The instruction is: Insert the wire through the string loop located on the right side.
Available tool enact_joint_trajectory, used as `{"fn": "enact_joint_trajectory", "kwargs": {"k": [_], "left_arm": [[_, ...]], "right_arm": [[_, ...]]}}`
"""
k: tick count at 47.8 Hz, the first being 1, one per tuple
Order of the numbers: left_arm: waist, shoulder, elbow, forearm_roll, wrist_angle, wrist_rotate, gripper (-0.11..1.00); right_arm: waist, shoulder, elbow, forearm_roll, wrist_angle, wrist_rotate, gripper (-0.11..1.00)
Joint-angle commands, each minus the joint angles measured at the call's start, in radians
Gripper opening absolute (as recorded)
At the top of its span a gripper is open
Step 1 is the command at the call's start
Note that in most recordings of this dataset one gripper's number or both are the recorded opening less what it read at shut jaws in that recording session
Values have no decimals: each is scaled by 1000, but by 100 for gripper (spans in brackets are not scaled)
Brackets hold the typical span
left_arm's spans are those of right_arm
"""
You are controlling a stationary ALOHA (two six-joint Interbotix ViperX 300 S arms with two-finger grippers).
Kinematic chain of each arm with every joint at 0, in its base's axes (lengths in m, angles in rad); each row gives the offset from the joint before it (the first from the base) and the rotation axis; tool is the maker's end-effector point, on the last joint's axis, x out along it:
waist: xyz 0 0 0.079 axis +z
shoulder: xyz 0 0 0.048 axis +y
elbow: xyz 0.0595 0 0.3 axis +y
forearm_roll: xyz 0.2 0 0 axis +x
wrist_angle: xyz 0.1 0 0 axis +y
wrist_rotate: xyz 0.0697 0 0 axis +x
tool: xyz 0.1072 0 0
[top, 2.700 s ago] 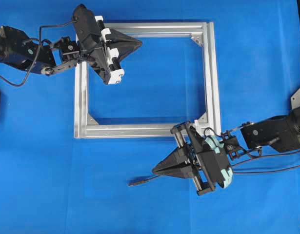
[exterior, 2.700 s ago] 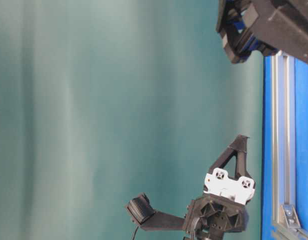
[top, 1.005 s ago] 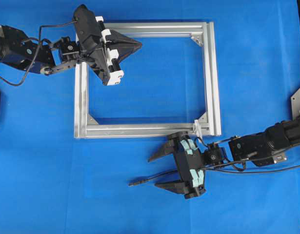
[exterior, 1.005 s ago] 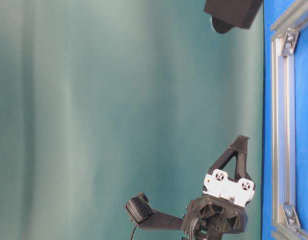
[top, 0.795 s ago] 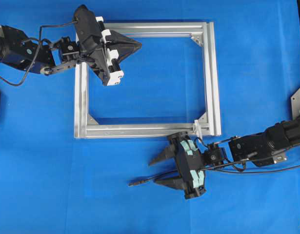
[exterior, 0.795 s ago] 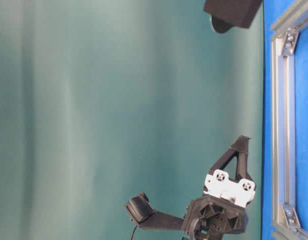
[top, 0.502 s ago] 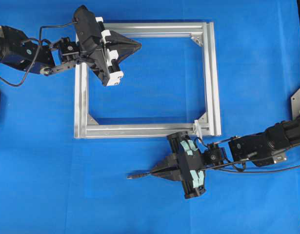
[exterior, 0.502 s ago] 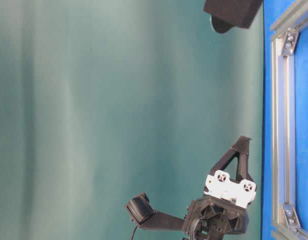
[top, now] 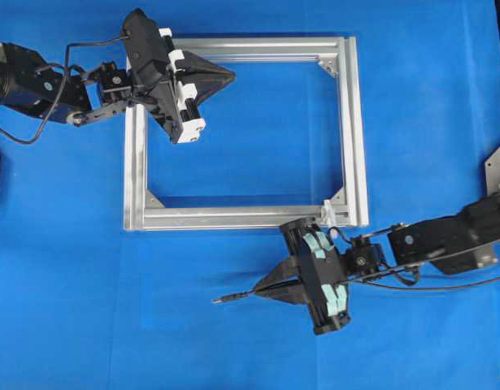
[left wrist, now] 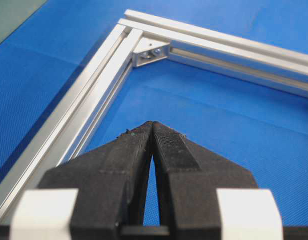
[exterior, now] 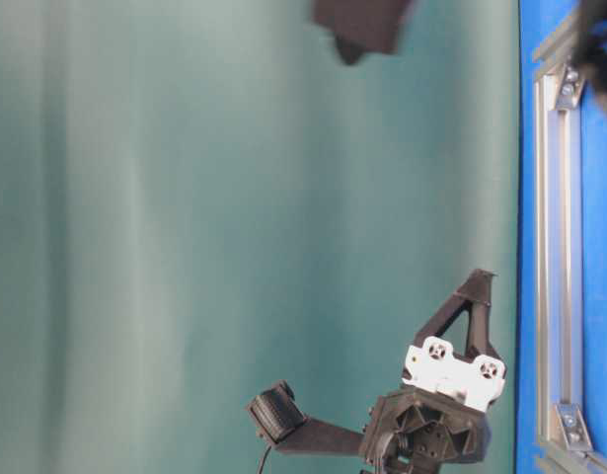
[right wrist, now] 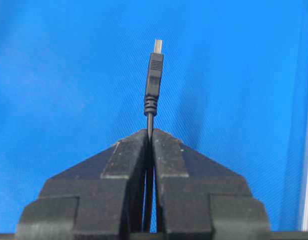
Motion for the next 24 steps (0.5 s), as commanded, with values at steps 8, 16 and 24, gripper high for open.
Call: {"fn": "enact_joint_trajectory", "kwargs": {"k": [8,16,24], "left_arm": [[0,-32,-6,3,-3,2,0],[-2,-34,-2,3,-2,2,0],[-2,-34,-2,3,-2,0,0]], "right_arm": [[3,-100,-21,-5,64,-20,-4],[3,-100,-23,-5,64,-21,-4],[3,-100,-21,-3,64,-21,-4]]}}
